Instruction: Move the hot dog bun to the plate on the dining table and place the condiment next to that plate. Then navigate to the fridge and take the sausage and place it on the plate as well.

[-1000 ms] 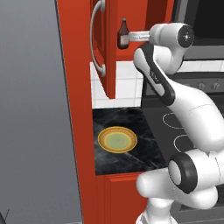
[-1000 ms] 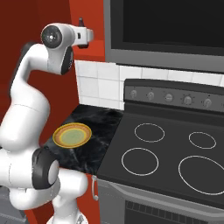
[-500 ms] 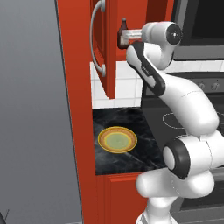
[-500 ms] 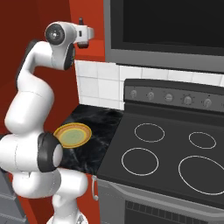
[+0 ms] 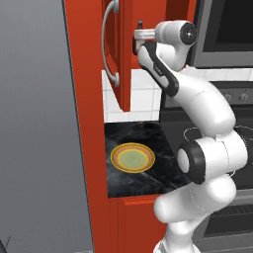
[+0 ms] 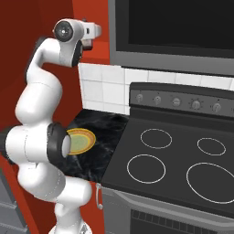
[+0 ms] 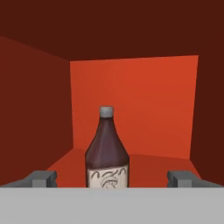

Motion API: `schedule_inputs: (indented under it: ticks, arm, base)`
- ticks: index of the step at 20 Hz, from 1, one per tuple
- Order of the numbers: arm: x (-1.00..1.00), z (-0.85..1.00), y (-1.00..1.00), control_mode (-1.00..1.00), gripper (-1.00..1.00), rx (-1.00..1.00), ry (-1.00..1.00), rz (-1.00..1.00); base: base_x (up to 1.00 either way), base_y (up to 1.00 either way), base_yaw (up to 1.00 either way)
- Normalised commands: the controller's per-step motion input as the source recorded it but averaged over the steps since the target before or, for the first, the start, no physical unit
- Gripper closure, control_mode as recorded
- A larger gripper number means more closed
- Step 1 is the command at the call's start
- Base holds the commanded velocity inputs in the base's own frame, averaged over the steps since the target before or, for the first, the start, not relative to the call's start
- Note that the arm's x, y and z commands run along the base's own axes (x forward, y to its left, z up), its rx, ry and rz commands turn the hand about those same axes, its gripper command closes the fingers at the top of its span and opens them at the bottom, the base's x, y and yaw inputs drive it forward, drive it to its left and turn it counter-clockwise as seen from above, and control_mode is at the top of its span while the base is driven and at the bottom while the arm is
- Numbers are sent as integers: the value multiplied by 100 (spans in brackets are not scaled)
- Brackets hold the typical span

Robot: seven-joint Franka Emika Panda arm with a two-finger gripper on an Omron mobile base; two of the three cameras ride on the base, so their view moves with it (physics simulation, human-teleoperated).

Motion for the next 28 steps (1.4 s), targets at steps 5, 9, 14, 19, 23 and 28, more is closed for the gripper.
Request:
schedule_inputs:
  ticks: [5,9,14,19,23,28]
  arm:
    - [39,4,5,-100,-100,0,0,0]
    - [29,0,12,-100,-100,0,0,0]
    - [13,0,13,-100,-100,0,0,0]
    - [4,0,0,-100,-100,0,1,0]
    - [27,0,0,-100,-100,0,5,0]
    - [32,0,3,-100,-100,0,3,0]
  base:
    - [0,0,0]
    - [0,0,0]
    - [0,0,0]
    - [0,0,0]
    - [0,0,0]
    - [0,0,0]
